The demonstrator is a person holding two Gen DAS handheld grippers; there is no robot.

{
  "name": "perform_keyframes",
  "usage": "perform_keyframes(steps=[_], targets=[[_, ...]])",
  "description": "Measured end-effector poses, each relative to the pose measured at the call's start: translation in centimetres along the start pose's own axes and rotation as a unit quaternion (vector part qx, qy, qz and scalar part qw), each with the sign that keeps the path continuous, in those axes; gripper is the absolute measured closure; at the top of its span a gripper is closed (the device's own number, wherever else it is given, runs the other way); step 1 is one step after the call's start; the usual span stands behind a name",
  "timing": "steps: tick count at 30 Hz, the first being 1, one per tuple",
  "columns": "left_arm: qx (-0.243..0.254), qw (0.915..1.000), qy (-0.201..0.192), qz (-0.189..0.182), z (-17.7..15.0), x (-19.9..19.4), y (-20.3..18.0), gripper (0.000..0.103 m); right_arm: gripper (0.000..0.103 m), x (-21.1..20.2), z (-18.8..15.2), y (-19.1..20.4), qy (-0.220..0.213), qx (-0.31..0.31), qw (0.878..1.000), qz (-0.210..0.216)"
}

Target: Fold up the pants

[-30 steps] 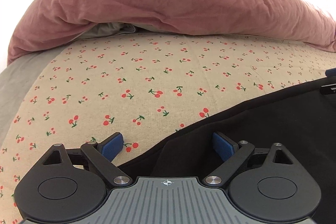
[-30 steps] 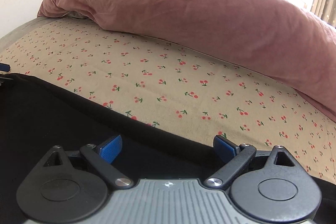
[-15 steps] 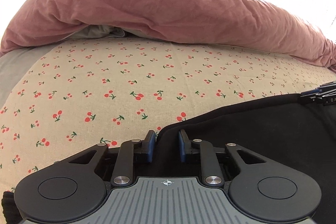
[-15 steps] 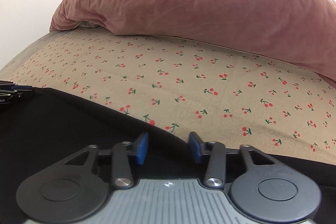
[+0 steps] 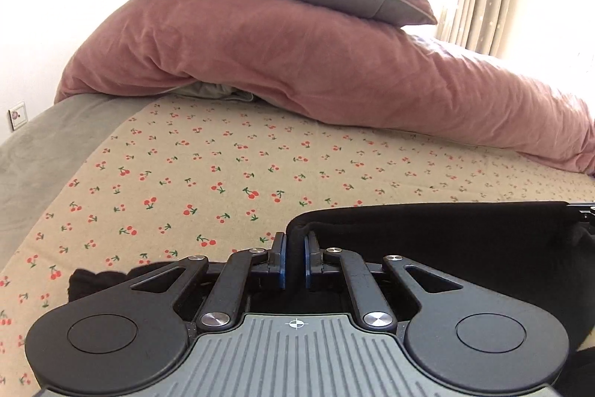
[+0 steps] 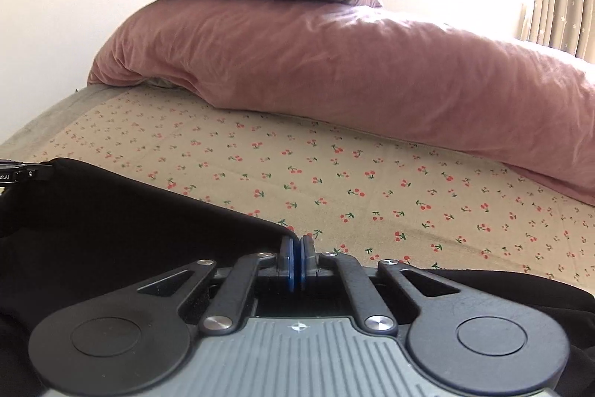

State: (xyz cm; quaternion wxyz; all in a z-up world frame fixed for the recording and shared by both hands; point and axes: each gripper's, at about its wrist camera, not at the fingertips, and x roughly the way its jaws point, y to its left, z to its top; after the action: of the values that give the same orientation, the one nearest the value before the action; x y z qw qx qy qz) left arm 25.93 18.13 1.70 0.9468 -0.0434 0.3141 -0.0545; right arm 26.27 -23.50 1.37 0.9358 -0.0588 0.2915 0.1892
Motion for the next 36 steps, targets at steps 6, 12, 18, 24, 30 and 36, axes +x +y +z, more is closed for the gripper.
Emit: perform_keyframes(steps=[6, 12, 18, 24, 30, 36], targets=[[0.0, 1.0, -0.008, 0.0, -2.7, -6.5, -1.7, 0.096, 0.102, -6.5, -3.0, 2.5, -0.014, 0.002, 1.0, -0.006], [-0.034, 0.9993, 0.004, -0.017, -6.9, -11.5, -1.8, 0.096, 0.102, -11.3, -7.2, 4.2, 0.013, 0.038, 0.999, -0.004], [-0.039, 0.9976, 0.051, -0.026, -11.6, -13.6, -1.5, 0.095, 0.102, -12.7, -11.4, 5.2, 0.044, 0.065, 0.997, 0.014], [-0.041, 0.9925, 0.104, -0.049, -14.9, -13.9, -0.2, 0.091, 0.1, -10.8, -16.2, 5.9, 0.112, 0.075, 0.991, 0.02], [-0.044, 0.9934, 0.083, -0.066, -15.4, -15.6, 0.3, 0.084, 0.092, -11.9, -16.9, 6.0, 0.095, 0.091, 0.991, 0.022], [-0.046, 0.9957, 0.07, -0.04, -15.1, -17.3, 0.7, 0.056, 0.054, -14.3, -16.0, 4.3, 0.06, 0.165, 0.984, 0.043]])
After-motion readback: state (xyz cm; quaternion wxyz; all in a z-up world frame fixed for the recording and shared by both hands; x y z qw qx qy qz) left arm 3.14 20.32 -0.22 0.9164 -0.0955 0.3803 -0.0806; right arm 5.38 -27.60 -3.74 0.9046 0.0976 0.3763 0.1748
